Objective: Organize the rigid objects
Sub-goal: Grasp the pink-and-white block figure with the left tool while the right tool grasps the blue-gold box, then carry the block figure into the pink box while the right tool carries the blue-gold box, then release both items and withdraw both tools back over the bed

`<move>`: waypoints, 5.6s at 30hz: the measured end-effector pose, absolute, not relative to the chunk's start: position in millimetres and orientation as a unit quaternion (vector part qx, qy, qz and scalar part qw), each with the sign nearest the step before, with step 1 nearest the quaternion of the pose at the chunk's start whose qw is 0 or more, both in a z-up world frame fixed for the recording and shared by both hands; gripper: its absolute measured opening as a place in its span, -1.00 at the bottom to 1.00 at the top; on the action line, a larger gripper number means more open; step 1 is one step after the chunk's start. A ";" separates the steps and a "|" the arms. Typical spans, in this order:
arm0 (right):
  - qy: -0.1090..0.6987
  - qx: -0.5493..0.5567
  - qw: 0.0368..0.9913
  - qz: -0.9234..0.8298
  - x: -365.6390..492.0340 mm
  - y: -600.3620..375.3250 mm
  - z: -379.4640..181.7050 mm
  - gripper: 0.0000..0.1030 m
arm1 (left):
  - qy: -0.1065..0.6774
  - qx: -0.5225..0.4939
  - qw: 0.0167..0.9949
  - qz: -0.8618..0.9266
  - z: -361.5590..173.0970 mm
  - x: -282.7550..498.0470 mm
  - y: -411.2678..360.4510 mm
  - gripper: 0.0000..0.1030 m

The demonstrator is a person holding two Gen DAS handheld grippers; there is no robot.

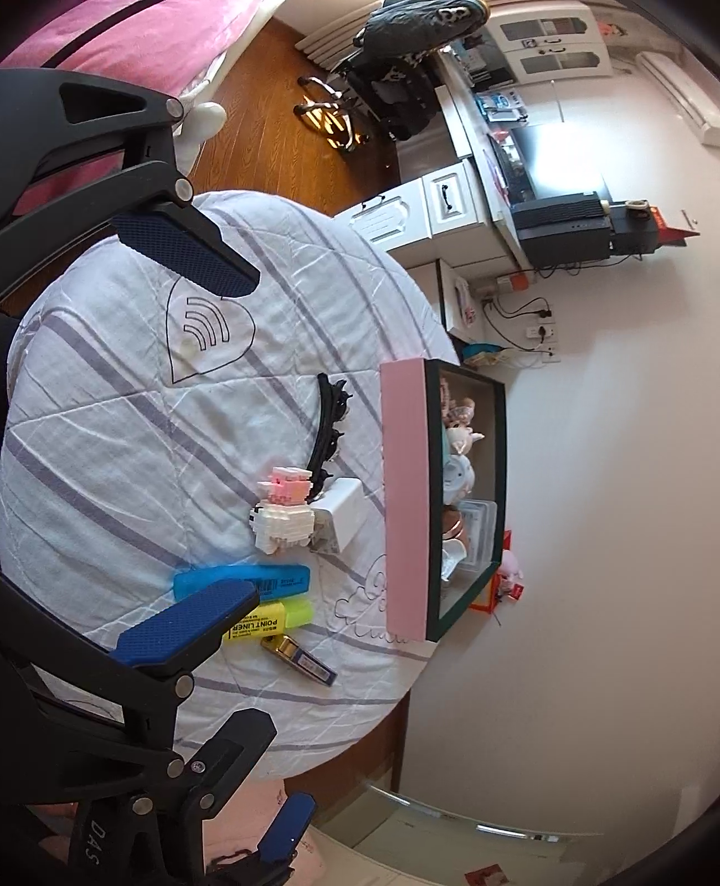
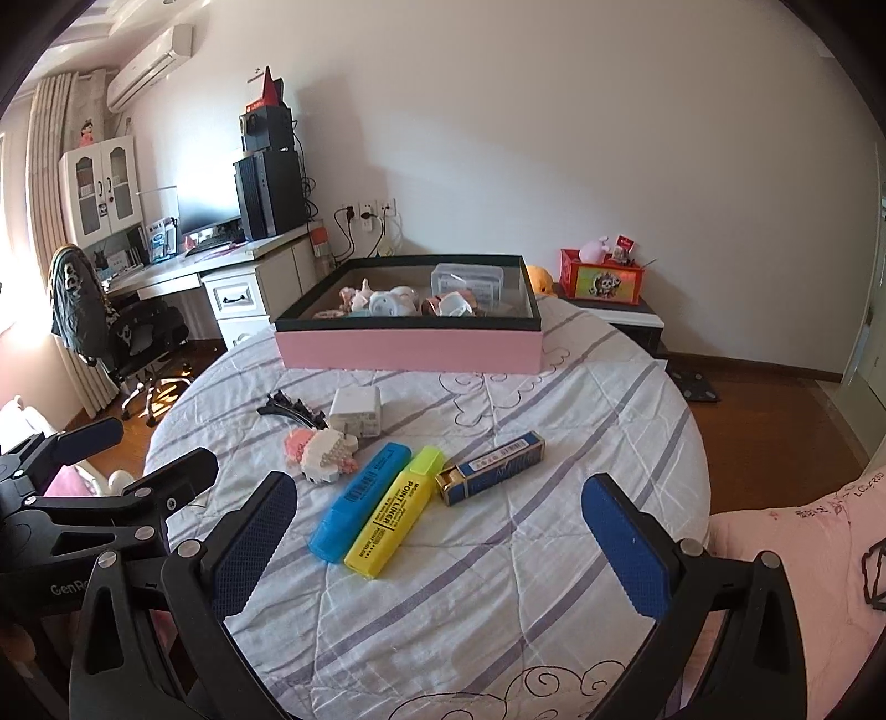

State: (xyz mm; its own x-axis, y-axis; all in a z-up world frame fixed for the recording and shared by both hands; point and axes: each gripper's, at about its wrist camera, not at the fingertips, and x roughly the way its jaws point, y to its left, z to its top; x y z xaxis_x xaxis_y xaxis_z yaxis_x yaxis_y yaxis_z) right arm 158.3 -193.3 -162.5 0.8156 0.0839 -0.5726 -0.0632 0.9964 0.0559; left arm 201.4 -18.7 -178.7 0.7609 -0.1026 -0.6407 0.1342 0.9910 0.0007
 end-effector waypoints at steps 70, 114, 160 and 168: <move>0.312 -0.028 0.943 0.114 266.3 -187.4 -148.9 0.63 | 0.317 0.042 0.935 -0.150 -156.6 280.8 -44.3 -0.35; 0.339 -0.012 0.939 0.051 454.5 -203.3 -124.4 0.77 | 0.358 0.050 0.929 -0.074 -143.9 490.2 -44.3 0.76; 0.133 -0.007 0.990 0.037 51.0 -166.9 -29.7 1.00 | 0.127 0.029 0.992 -0.003 -39.8 77.4 3.4 0.99; 0.143 -0.007 0.989 0.029 53.1 -170.9 -35.0 1.00 | 0.140 0.028 0.990 -0.011 -44.2 84.6 -0.9 0.99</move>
State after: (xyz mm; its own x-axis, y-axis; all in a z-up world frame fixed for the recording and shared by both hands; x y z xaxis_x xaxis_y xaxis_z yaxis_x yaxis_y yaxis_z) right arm 53.1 -170.9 -35.0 0.9575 0.0548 -0.2833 -0.0587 0.9983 -0.0050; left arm 84.6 -0.9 -44.2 0.9608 -0.0131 -0.2770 0.0289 0.9982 0.0529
